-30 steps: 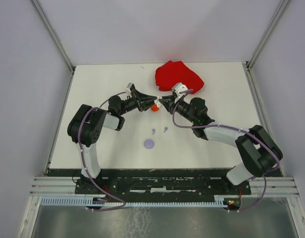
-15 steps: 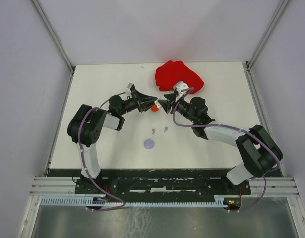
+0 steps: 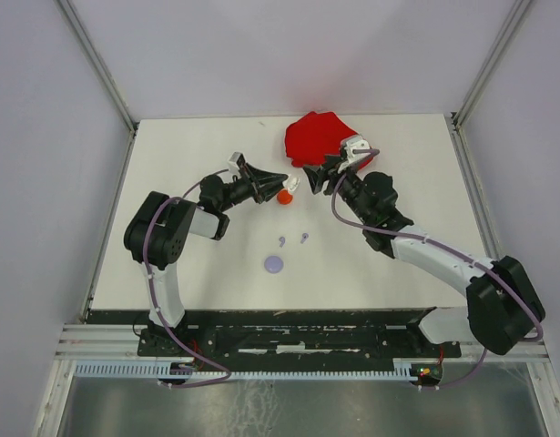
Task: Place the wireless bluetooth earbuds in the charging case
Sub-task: Place the earbud in the charging case, then close the charging case.
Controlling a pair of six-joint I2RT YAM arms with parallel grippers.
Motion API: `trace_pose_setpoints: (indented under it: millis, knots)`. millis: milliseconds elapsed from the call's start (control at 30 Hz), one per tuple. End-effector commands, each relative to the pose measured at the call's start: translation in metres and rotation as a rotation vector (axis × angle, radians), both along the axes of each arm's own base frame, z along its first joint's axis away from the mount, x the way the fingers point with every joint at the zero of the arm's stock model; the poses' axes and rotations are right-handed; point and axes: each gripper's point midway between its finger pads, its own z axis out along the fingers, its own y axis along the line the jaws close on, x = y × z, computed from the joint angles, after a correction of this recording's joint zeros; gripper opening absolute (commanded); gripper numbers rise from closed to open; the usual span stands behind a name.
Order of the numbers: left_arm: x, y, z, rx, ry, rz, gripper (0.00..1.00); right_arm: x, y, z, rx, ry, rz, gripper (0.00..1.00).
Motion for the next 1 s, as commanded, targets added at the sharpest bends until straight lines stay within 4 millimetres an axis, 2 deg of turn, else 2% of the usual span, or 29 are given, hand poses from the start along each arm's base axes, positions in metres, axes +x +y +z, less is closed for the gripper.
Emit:
trace_pose_setpoints:
  millis: [0,100,233,467,700,800,967]
  knots:
    - [0.013,0.009,0.019,-0.054,-0.041,0.116,0.03,0.009,-0.049,-0.013,-0.092,0.147,-0.257,0.71]
    - [0.024,0.015,0.020,-0.050,-0.015,0.191,0.03,0.008,-0.063,-0.041,-0.176,0.158,-0.306,0.77]
    - [0.032,0.018,0.021,-0.049,0.029,0.261,0.03,0.003,-0.058,-0.069,-0.253,0.158,-0.294,0.83]
    - [0.033,0.012,0.018,-0.056,0.110,0.314,0.03,0.003,-0.017,-0.097,-0.319,0.131,-0.204,0.91]
    - [0.026,0.005,0.009,-0.067,0.192,0.329,0.03,0.006,0.022,-0.103,-0.311,0.108,-0.153,0.98]
    - [0.022,0.003,0.006,-0.066,0.207,0.321,0.03,0.011,0.028,-0.099,-0.295,0.100,-0.153,0.99]
    - [0.017,0.001,0.002,-0.063,0.222,0.305,0.03,0.020,0.033,-0.104,-0.306,0.100,-0.167,0.99]
